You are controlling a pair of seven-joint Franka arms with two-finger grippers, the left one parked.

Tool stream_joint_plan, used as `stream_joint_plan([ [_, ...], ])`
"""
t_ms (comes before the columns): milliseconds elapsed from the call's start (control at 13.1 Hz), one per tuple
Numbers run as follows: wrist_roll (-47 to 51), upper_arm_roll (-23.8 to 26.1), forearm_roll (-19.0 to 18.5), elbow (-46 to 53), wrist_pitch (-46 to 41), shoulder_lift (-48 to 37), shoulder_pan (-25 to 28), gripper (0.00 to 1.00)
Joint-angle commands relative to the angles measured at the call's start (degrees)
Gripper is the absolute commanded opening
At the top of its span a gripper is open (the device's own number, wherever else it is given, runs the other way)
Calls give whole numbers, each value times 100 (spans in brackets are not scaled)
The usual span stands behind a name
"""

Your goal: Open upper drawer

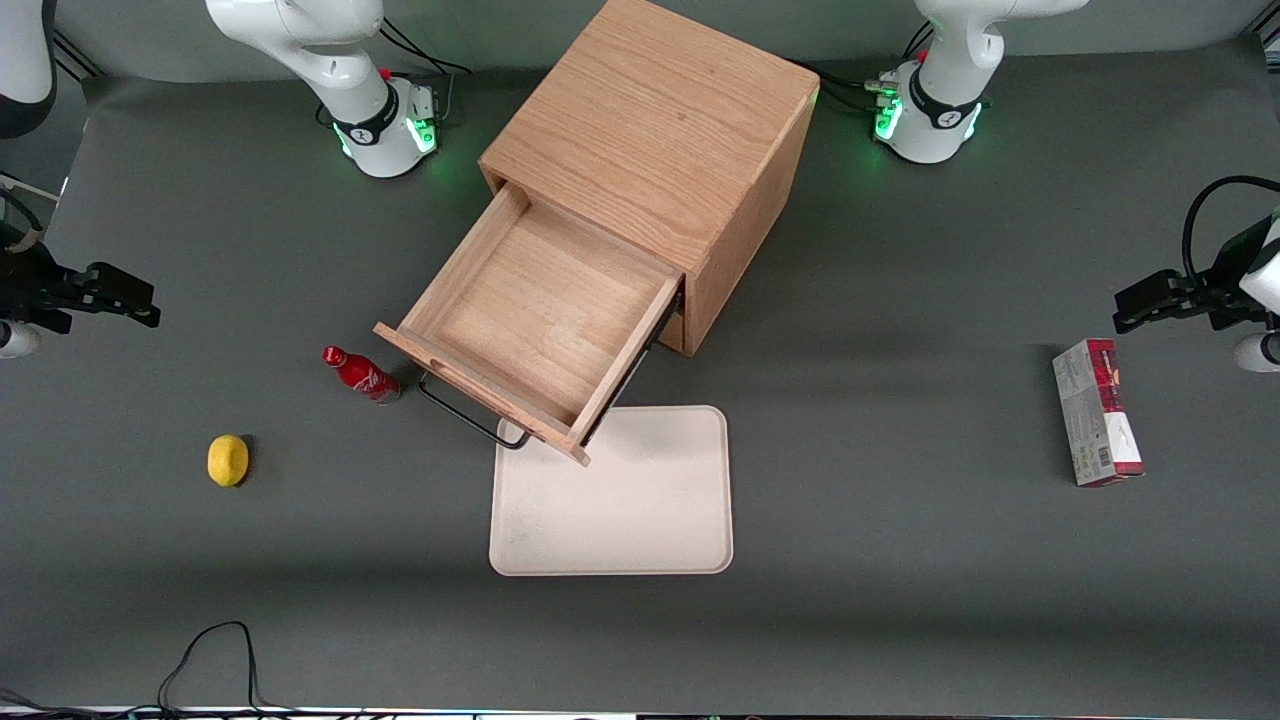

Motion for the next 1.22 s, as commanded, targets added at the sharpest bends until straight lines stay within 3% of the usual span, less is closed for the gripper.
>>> stream_joint_plan([
  [0,128,-14,128,-41,-72,-111,32,100],
  [459,321,-304,137,-41,-90,-111,339,100],
  [765,531,-339,356,-41,-212,-111,331,100],
  [1147,558,-348,366,-41,-221,-111,322,100],
])
